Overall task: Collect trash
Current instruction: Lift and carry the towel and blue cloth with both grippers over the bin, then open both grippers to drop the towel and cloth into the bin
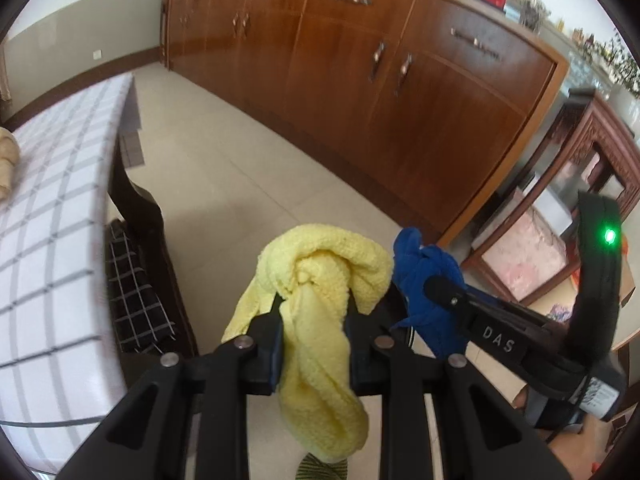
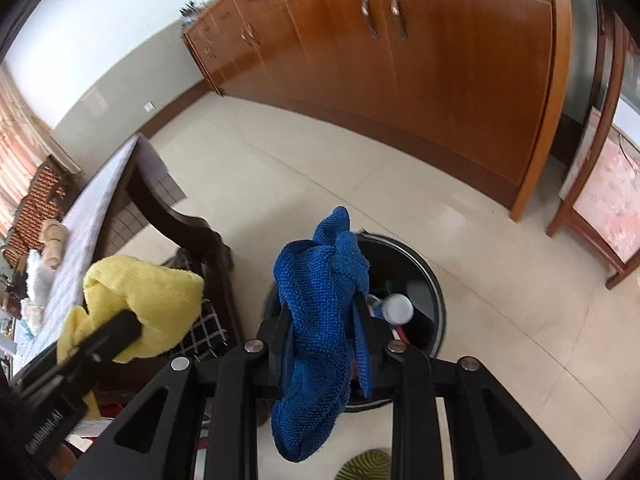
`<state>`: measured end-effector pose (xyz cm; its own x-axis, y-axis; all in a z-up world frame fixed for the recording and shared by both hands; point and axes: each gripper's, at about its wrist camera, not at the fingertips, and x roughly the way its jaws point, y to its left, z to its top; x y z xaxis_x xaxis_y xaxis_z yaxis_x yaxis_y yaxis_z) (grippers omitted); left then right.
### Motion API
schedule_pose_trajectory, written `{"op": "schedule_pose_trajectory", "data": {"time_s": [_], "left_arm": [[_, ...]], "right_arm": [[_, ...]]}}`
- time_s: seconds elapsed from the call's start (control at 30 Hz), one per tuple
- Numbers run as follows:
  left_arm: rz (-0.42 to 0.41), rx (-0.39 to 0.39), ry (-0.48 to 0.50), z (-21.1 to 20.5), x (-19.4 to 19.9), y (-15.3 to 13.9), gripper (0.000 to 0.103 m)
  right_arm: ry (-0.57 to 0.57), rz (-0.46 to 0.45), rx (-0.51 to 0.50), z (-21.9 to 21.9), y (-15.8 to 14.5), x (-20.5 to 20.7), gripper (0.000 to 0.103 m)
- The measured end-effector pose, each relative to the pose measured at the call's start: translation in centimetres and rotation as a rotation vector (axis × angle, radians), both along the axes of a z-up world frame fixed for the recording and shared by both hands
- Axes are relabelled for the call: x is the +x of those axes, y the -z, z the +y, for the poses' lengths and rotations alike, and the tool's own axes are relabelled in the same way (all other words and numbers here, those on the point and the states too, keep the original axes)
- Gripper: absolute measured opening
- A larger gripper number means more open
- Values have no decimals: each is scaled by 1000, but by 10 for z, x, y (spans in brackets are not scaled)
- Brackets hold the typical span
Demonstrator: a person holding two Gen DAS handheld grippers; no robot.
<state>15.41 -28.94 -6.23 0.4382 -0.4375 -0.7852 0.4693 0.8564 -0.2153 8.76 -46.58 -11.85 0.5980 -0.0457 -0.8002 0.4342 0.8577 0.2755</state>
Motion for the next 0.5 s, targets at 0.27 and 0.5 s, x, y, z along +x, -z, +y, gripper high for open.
{"op": "schedule_pose_trajectory", "data": {"time_s": [0.27,0.5], "left_arm": [[107,63,-30,-25,11,48,26],[173,113,-15,-41,17,82,36]], "right_arm": [[23,90,26,-26,28,11,27],[22,125,32,-32,41,30,29]]}}
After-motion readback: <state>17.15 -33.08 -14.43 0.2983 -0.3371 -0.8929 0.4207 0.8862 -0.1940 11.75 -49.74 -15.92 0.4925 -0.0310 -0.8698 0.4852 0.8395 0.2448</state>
